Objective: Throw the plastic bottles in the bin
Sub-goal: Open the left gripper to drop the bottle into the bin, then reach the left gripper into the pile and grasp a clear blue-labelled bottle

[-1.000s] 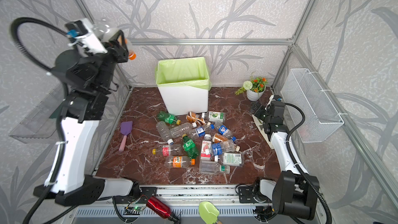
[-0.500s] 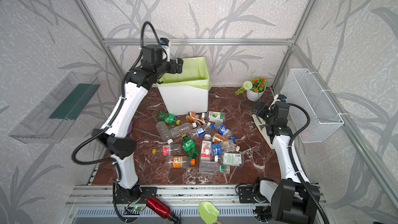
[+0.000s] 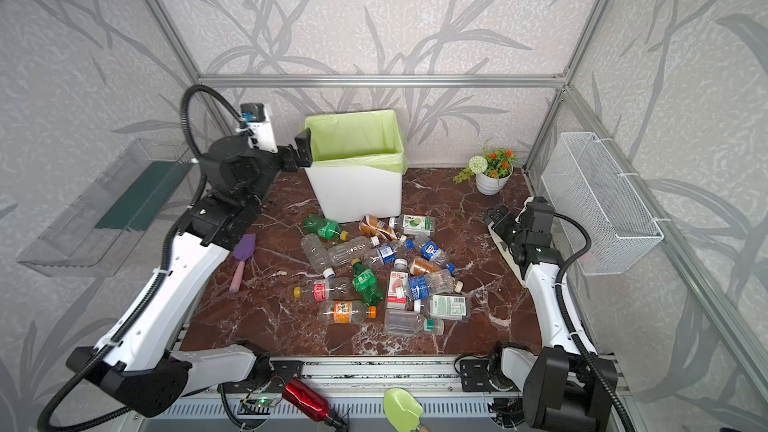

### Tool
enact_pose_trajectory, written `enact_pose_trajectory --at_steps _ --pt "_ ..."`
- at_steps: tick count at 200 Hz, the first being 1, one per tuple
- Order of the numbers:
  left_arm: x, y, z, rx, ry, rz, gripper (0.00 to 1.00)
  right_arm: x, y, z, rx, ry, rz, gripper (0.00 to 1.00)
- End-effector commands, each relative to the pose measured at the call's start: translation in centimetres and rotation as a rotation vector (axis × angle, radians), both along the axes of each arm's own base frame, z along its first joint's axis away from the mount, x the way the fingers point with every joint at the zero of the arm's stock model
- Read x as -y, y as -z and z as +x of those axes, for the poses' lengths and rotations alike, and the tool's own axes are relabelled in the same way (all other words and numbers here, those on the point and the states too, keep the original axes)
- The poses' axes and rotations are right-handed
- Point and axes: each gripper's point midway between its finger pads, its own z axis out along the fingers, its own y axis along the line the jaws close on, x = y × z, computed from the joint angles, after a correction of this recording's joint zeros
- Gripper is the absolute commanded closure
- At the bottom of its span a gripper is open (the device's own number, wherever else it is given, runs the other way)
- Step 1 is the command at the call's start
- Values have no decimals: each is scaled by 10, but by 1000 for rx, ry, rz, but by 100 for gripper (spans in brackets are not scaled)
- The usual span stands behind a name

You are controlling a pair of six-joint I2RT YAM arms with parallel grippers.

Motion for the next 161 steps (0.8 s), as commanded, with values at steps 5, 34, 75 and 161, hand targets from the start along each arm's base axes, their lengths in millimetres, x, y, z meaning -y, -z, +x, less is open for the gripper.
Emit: enact_pose_trajectory --at_steps 5,34,75,161 --pt "28 29 -12 -67 63 154 1 2 11 -21 -60 59 24 1" --pt "93 68 -34 -104 199 370 1 9 11 -24 -53 90 -14 1" --pt "191 141 -77 -184 466 514 1 21 13 -29 -64 115 -43 1" --pt "297 264 -176 -474 924 758 7 36 19 -38 -48 147 -26 1"
